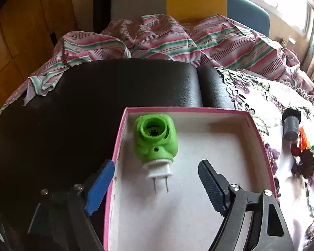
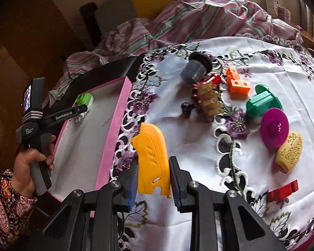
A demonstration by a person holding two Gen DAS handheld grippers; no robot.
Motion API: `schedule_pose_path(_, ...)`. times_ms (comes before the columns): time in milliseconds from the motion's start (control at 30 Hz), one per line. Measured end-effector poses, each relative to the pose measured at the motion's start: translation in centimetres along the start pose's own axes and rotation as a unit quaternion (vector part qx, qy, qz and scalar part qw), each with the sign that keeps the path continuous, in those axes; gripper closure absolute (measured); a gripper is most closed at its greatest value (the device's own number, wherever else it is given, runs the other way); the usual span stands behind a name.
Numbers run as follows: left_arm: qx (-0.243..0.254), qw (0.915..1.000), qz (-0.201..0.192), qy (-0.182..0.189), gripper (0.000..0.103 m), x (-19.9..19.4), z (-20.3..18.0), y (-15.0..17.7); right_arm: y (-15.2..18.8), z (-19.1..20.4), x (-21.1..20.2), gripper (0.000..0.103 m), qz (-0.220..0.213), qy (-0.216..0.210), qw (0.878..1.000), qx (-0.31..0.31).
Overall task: Organize rigid objects
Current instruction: 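Carry the yellow piece into the tray beside the green piece, open right gripper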
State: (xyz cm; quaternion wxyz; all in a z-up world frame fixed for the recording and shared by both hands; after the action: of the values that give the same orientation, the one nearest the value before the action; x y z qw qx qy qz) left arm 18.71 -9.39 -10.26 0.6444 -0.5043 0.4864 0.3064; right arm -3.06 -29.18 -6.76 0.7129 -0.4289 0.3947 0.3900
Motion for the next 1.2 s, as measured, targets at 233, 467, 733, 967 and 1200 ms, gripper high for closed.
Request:
schedule_pose_path(233,-0.022,0.9997,0.002,-0.006,0.02,-1.0,1.3,1.6,-0.5,1.6,0.1,0.076,0.0,0.005,1.0,-0.017)
schedule_pose_path(467,-0.046,0.9988,-0.011,0.01,0.015,-3.6,2.8,4.3,-2.6,4.7,1.4,0.076,0.014,-0.008,0.999,-0.04)
schedule_pose_path(733,-0.093,0.9955,-0.014,0.013,0.012,-5.2,6.1,9.3,-7.1,9.8,4.7,0.076,0.031,0.005,0.995,-0.095)
schedule_pose_path(967,-0.11,0.9937,0.0,0.022,0.012,-5.3,7.6,12.6,-11.4,13.1,10.3,0.076,0.054,0.048,0.99,-0.123)
schedule_pose_path(1200,-0.138,0.9899,0.003,0.032,0.012,-5.5,9.4,14.2,-14.0,13.7,13.3,0.076,0.062,0.075,0.989,-0.113)
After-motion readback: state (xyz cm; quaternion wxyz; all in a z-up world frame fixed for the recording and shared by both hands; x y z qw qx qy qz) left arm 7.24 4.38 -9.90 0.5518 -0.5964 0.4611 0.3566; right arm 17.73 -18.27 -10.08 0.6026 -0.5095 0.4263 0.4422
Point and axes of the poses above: each gripper's, at about its wrist camera, not at the fingertips, and x roughly the way its jaws point, z to its left, y to its underside, the point moved 5 cm from there along x, roughly the way its jaws point, and after that the axes turned 14 degrees about z, right-handed, at the moved point
